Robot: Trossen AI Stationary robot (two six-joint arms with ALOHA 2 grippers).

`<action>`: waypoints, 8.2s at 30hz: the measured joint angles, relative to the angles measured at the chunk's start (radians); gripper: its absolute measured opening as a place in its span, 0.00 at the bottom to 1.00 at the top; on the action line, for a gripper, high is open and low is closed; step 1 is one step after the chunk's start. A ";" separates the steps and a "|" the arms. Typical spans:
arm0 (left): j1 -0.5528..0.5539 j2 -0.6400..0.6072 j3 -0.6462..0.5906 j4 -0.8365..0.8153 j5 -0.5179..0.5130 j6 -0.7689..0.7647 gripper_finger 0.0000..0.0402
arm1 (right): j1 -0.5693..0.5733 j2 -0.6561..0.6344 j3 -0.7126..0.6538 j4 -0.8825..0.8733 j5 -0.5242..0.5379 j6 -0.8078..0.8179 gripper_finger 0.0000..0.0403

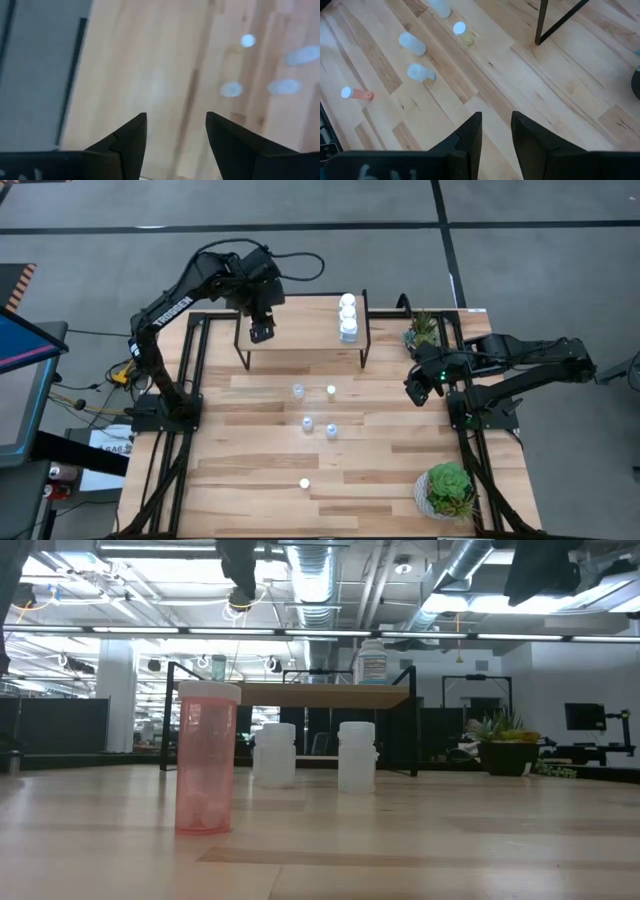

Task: Pick and place medicine bottles onto shelf by color
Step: Put the yellow pill bottle on the shelf

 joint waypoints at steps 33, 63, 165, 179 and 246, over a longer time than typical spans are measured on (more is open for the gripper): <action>-0.521 -0.252 -0.091 0.001 -0.069 -0.282 0.47 | 0.001 0.323 0.000 0.291 -0.016 -0.275 0.31; -0.510 -0.662 -1.031 0.692 -0.101 -0.362 0.47 | -0.054 0.654 0.121 0.429 -0.067 -0.404 0.67; -0.392 0.226 -0.721 1.114 -0.049 -0.178 0.58 | 0.337 0.010 0.122 -0.271 -0.094 0.200 0.67; -0.387 0.226 -0.722 1.107 -0.005 -0.158 0.58 | 0.337 0.010 0.122 -0.271 -0.095 0.207 0.67; -0.383 0.317 -0.646 1.001 -0.069 -0.145 0.58 | 0.337 0.011 0.122 -0.271 -0.096 0.210 0.67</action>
